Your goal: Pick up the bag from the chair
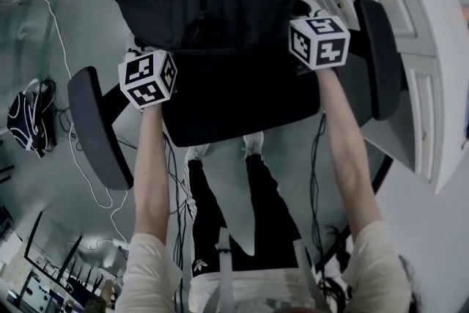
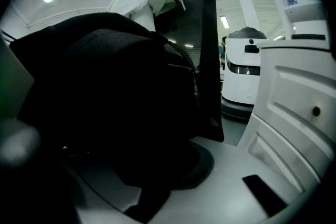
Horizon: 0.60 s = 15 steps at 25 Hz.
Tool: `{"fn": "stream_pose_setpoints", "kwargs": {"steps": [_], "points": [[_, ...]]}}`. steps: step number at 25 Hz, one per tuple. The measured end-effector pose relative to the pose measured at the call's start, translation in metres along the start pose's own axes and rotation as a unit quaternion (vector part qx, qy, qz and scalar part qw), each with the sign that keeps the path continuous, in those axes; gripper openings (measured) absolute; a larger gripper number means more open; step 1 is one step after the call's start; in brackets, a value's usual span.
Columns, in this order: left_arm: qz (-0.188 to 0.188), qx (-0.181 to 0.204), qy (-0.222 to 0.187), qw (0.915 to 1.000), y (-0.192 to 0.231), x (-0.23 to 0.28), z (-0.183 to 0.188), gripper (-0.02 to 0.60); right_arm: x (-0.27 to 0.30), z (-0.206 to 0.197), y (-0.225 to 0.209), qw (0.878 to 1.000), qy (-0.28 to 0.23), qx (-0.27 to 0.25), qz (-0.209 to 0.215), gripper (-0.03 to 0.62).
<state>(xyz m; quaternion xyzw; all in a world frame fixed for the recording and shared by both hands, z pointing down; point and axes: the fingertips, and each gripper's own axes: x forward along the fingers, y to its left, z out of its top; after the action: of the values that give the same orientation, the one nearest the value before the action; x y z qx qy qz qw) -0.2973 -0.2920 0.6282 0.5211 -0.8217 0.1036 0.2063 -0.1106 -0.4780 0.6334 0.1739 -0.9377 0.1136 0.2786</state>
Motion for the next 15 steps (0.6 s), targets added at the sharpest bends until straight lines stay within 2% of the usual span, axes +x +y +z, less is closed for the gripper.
{"fn": "stream_pose_setpoints", "kwargs": {"steps": [3, 9, 15], "points": [[-0.007, 0.001, -0.006, 1.0, -0.005, -0.013, 0.029, 0.051, -0.022, 0.023, -0.001, 1.0, -0.006, 0.003, -0.014, 0.034], [-0.02, -0.001, -0.038, 0.9991, -0.001, -0.037, 0.112, 0.049, -0.06, 0.1, 0.004, 0.998, -0.041, 0.003, -0.041, 0.031], [-0.036, 0.007, -0.057, 0.9977, -0.004, -0.111, 0.188, 0.049, -0.133, 0.165, 0.036, 0.997, -0.065, 0.001, -0.052, 0.026]]}}
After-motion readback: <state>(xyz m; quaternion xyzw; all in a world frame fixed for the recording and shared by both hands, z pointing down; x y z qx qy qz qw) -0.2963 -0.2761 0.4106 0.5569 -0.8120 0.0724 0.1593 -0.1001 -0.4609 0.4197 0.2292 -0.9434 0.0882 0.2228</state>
